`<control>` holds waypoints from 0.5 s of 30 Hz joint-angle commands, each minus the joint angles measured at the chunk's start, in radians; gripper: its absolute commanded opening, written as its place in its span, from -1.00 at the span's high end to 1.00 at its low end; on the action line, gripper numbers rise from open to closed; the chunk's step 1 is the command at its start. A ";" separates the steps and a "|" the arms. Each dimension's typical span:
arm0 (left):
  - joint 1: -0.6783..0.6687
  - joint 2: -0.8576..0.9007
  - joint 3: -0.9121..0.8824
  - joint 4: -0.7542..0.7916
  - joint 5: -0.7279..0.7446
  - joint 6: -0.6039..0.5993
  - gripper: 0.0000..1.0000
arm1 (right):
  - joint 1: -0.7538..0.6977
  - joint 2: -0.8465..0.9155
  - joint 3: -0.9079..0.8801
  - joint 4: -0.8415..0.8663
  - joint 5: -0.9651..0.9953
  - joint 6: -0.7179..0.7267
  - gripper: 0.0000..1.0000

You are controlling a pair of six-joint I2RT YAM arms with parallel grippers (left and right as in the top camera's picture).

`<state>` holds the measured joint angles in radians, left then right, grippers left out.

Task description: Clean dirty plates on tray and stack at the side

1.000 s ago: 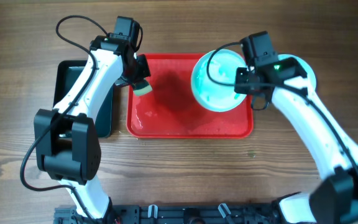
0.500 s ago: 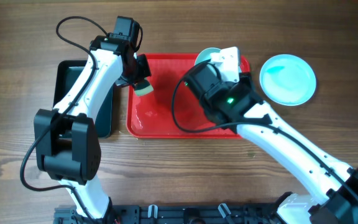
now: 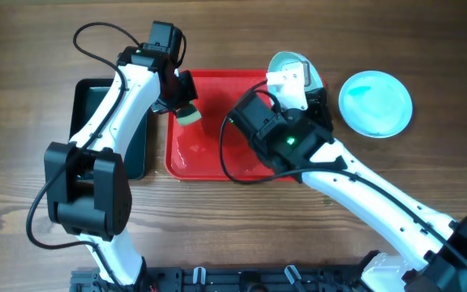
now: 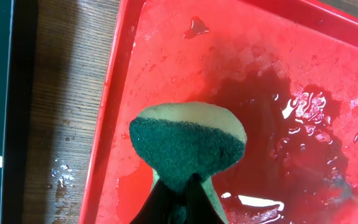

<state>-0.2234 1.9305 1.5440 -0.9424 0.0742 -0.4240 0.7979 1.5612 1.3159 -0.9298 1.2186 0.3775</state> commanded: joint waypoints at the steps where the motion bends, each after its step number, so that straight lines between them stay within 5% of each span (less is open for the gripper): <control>1: -0.004 -0.019 0.018 0.002 0.016 -0.011 0.92 | 0.044 -0.005 0.000 0.011 0.196 -0.040 0.92; 11: -0.004 -0.019 0.018 0.002 0.015 -0.029 0.92 | 0.052 -0.005 0.000 0.061 -0.016 -0.047 0.92; 15: -0.004 -0.019 0.018 0.002 0.015 -0.029 0.92 | 0.003 -0.005 0.000 0.021 -0.166 0.134 0.91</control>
<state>-0.2234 1.9305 1.5440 -0.9424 0.0772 -0.4328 0.8433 1.5612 1.3159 -0.8989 1.2240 0.3588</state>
